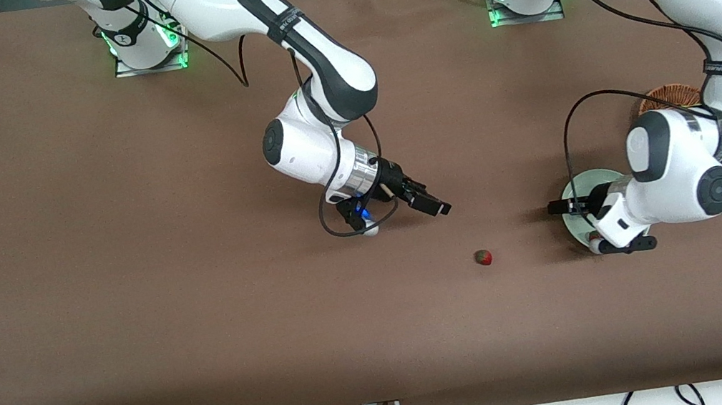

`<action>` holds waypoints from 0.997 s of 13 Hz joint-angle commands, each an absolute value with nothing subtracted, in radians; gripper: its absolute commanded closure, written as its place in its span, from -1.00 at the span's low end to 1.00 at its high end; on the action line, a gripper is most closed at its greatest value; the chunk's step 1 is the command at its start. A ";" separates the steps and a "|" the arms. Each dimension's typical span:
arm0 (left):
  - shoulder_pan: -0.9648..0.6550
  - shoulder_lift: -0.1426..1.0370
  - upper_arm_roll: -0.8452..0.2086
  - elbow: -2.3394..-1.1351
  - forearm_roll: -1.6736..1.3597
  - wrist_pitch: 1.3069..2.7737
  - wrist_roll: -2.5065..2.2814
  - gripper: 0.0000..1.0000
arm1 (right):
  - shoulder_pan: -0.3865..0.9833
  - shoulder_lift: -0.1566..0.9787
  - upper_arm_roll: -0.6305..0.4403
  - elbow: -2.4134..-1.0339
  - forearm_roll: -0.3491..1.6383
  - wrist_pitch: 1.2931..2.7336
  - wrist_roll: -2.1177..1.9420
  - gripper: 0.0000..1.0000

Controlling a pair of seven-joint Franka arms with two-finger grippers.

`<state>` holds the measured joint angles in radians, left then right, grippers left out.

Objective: Collect all strawberries into plate
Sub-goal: 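Drop the strawberry on the plate while the right gripper sets the last mid-table, then grasp the last strawberry with the left gripper while the right gripper withdraws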

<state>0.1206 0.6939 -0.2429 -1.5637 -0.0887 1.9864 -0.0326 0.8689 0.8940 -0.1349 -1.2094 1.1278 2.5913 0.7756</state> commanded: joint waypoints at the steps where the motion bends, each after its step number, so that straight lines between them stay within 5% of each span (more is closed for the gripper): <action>1: -0.003 0.696 -0.238 -1.540 -0.124 1.985 -0.185 -1.00 | 0.857 0.873 -0.211 -1.204 0.987 2.403 0.788 -0.98; 6: -0.057 0.745 -0.235 -1.515 -0.109 2.192 -0.279 -1.00 | 0.859 0.816 -0.360 -1.241 0.639 2.088 0.599 -0.99; 13: -0.176 0.828 -0.170 -1.505 -0.072 2.396 -0.364 -1.00 | 0.861 0.692 -0.583 -1.272 0.548 1.786 0.363 -0.99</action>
<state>-0.1434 0.7898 -0.2009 -1.5426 -0.0975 2.3608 -0.3511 0.8482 0.7883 -0.5676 -1.2282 0.6073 1.8708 0.4571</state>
